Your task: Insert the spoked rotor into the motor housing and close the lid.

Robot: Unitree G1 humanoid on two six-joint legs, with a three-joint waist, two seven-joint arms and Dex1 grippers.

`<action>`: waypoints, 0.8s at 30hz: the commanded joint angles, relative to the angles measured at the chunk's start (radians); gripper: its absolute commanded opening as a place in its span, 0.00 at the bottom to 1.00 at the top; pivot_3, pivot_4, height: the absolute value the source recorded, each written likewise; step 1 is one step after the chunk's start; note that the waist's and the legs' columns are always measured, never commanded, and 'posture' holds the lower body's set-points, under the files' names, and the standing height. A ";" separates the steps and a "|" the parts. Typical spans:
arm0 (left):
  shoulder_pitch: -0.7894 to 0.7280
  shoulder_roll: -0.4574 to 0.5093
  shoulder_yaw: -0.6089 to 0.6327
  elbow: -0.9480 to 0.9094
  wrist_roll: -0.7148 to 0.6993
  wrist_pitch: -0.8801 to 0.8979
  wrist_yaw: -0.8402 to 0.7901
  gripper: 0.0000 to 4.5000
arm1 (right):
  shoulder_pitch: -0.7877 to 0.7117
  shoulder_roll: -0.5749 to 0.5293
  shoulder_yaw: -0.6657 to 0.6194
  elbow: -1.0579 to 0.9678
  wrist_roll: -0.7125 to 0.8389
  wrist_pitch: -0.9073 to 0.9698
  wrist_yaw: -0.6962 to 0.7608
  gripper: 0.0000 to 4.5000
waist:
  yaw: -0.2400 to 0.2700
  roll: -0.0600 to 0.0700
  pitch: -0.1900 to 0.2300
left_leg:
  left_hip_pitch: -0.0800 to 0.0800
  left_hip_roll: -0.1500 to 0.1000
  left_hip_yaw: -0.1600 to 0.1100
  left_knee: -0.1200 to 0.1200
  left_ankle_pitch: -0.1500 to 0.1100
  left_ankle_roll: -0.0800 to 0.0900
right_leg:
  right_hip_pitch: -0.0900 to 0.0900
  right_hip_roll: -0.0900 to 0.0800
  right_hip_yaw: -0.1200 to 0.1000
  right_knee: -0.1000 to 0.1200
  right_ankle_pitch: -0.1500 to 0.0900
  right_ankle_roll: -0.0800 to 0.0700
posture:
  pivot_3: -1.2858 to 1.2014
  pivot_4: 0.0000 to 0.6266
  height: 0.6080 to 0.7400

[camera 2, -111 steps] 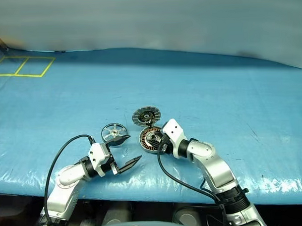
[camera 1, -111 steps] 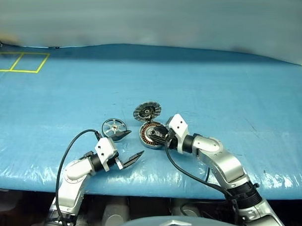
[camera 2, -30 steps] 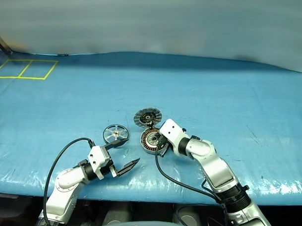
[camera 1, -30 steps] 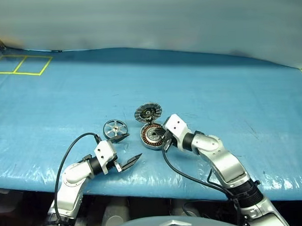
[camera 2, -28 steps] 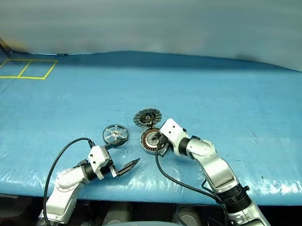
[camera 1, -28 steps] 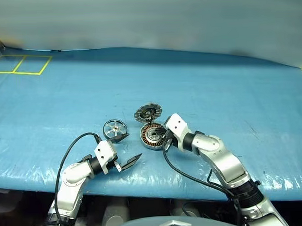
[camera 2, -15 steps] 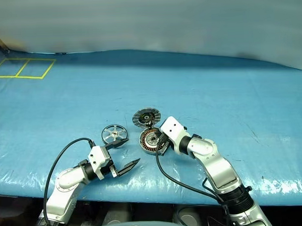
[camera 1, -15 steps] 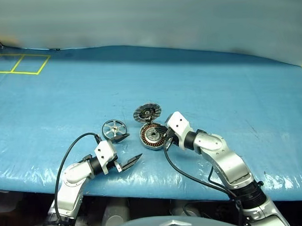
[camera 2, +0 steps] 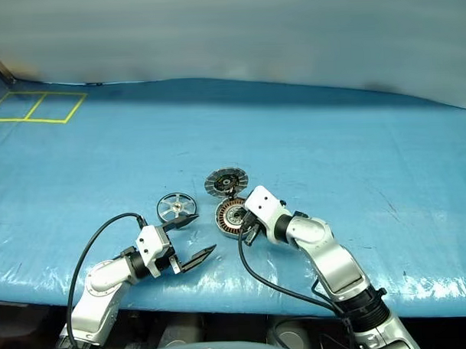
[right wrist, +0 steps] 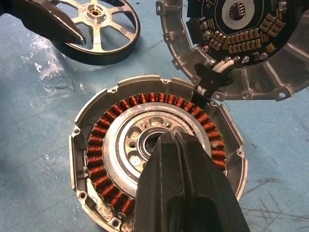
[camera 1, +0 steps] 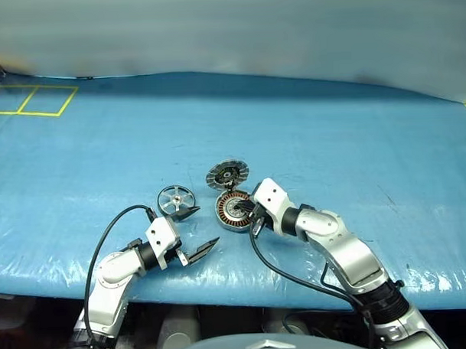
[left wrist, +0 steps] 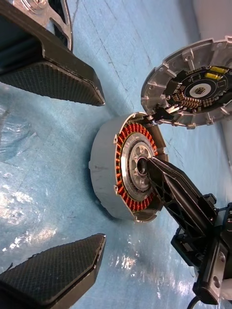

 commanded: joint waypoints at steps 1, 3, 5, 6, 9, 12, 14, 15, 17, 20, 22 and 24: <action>0.000 0.004 -0.009 -0.017 0.003 -0.007 0.001 1.00 | 0.012 -0.040 0.045 0.033 -0.055 0.025 0.001 0.01 | 0.001 0.000 0.000 | 0.000 0.000 0.000 0.000 0.000 0.000 | 0.000 0.000 0.000 0.000 0.000 0.000 | 0.52 0.24 1.00; -0.001 0.003 -0.009 -0.016 0.003 -0.007 0.001 1.00 | 0.007 -0.060 0.072 0.035 -0.087 0.023 -0.001 0.01 | 0.001 0.000 -0.001 | 0.000 0.000 0.000 0.000 0.000 0.000 | 0.001 0.000 0.000 0.000 0.000 0.000 | 0.52 0.24 1.00; -0.003 0.003 -0.010 -0.016 0.003 -0.006 0.000 1.00 | 0.002 -0.075 0.094 0.031 -0.112 0.028 -0.003 0.01 | 0.001 -0.001 -0.001 | 0.000 0.000 0.000 0.000 0.000 0.000 | 0.000 0.000 0.000 0.000 0.000 0.000 | 0.52 0.24 1.00; -0.003 0.003 -0.010 -0.016 0.002 -0.006 0.000 1.00 | -0.001 -0.084 0.109 0.029 -0.129 0.036 -0.004 0.01 | 0.001 -0.001 -0.001 | 0.000 0.000 0.000 0.000 0.000 0.000 | 0.000 0.000 0.000 0.000 0.000 0.000 | 0.52 0.24 1.00; -0.002 0.003 -0.011 -0.016 0.002 -0.005 -0.001 1.00 | -0.007 -0.095 0.134 0.028 -0.159 0.048 -0.006 0.01 | 0.002 -0.003 -0.003 | 0.000 0.000 0.000 0.000 0.000 0.000 | 0.001 0.000 0.000 -0.001 0.000 0.000 | 0.52 0.24 1.00; 0.000 0.002 -0.012 -0.016 0.003 -0.005 0.000 1.00 | -0.017 -0.106 0.156 0.052 -0.207 0.050 -0.018 0.01 | 0.001 -0.004 -0.005 | 0.001 0.000 0.000 0.000 0.000 0.000 | 0.001 0.000 0.000 -0.001 0.000 0.000 | 0.52 0.24 1.00; 0.000 0.001 -0.012 -0.016 0.003 -0.005 0.001 1.00 | -0.022 -0.115 0.169 0.058 -0.230 0.051 -0.015 0.01 | 0.001 -0.006 -0.006 | 0.001 0.000 0.000 0.000 0.000 0.000 | 0.001 0.000 0.000 -0.001 0.000 0.000 | 0.52 0.24 1.00; 0.001 0.002 -0.012 -0.016 0.002 -0.005 0.001 1.00 | -0.023 -0.116 0.172 0.058 -0.235 0.052 -0.013 0.01 | 0.001 -0.006 -0.007 | 0.001 0.000 0.000 0.001 0.000 0.000 | 0.002 0.000 0.000 -0.001 0.000 0.000 | 0.52 0.24 1.00; 0.004 0.002 -0.011 -0.017 0.002 -0.005 0.002 1.00 | -0.026 -0.129 0.192 0.055 -0.254 0.056 0.001 0.01 | 0.002 -0.006 -0.008 | 0.002 0.000 0.000 0.001 0.000 0.000 | 0.003 -0.001 0.000 -0.002 0.000 0.000 | 0.52 0.24 1.00; 0.007 0.003 -0.012 -0.019 0.001 -0.006 0.005 1.00 | -0.034 -0.148 0.219 0.070 -0.293 0.060 0.004 0.01 | 0.002 -0.002 -0.012 | 0.002 0.000 0.000 0.001 0.000 0.000 | 0.005 -0.001 -0.001 -0.009 0.000 0.000 | 0.52 0.24 1.00; 0.009 0.003 -0.012 -0.021 0.001 -0.006 0.006 1.00 | -0.034 -0.154 0.235 0.076 -0.310 0.062 0.009 0.01 | 0.002 -0.003 -0.015 | 0.002 0.000 0.001 0.001 0.000 0.000 | 0.007 -0.002 -0.001 -0.012 0.000 0.000 | 0.52 0.24 1.00; 0.011 0.004 -0.012 -0.021 0.001 -0.006 0.007 1.00 | -0.030 -0.157 0.250 0.079 -0.325 0.061 0.019 0.01 | 0.004 -0.004 -0.017 | 0.002 0.000 0.002 0.001 0.000 0.000 | 0.007 -0.003 -0.001 -0.012 0.000 0.000 | 0.52 0.24 1.00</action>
